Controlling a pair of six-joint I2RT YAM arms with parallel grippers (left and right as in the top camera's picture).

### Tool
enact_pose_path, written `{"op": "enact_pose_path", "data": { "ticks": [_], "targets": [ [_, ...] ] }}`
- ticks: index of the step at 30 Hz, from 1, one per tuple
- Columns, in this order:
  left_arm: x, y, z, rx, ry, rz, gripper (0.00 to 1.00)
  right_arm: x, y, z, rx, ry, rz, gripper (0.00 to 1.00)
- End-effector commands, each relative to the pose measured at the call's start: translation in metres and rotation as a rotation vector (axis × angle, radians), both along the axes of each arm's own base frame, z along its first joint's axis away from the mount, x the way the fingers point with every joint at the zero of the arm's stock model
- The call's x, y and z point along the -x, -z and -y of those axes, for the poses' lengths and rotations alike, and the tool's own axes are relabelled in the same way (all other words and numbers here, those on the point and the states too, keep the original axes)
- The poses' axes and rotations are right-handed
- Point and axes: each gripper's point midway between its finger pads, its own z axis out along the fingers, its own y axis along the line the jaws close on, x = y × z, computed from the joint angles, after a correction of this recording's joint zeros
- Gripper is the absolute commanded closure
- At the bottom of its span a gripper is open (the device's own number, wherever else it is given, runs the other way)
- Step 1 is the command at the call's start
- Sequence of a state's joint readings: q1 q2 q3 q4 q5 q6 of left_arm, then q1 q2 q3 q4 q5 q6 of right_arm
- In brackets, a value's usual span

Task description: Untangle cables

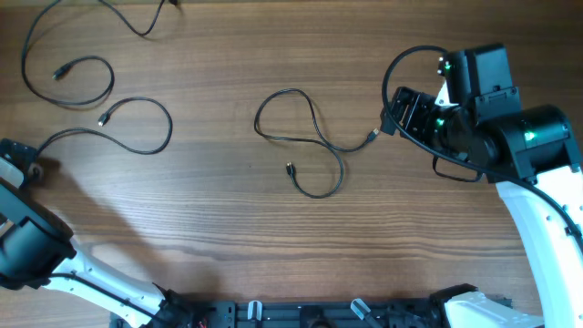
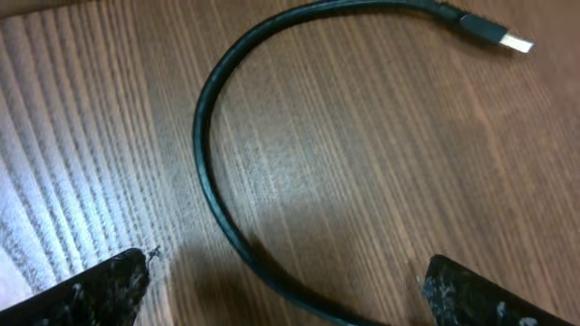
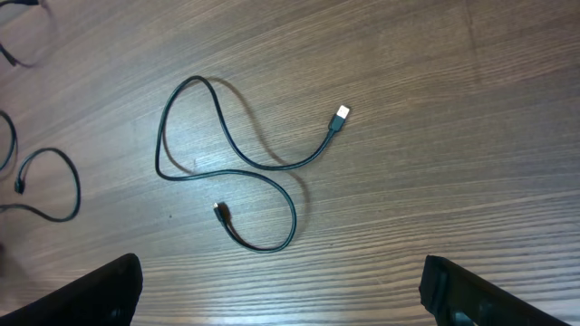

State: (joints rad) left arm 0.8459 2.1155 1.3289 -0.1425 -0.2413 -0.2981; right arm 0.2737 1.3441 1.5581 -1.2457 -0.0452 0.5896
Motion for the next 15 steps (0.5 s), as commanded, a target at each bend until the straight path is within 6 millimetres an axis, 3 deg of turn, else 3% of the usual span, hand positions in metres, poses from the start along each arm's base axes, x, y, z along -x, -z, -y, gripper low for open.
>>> {"op": "enact_pose_path", "data": {
  "ticks": [1, 6, 9, 11, 15],
  "targets": [
    [-0.005, 0.009, 0.001, 0.028, 0.016, 0.027, 0.04, -0.002, 0.008, -0.001, -0.01, 0.012, -0.03, 0.0],
    [-0.018, 0.027, 0.012, 0.099, 0.074, 0.072, 0.08, -0.004, 0.018, -0.009, -0.03, -0.007, -0.075, 0.0],
    [-0.023, 0.034, 0.016, 0.124, 0.097, 0.09, 0.18, -0.005, 0.022, -0.011, -0.035, -0.013, -0.091, 0.0],
    [-0.038, 0.032, 0.022, 0.146, 0.155, 0.152, 0.19, -0.005, 0.022, -0.011, -0.037, -0.014, -0.094, 0.0],
    [-0.049, 0.026, 0.022, 0.122, 0.178, 0.181, 0.18, -0.001, 0.024, -0.012, -0.04, -0.017, -0.111, 0.0]
  ]
}}
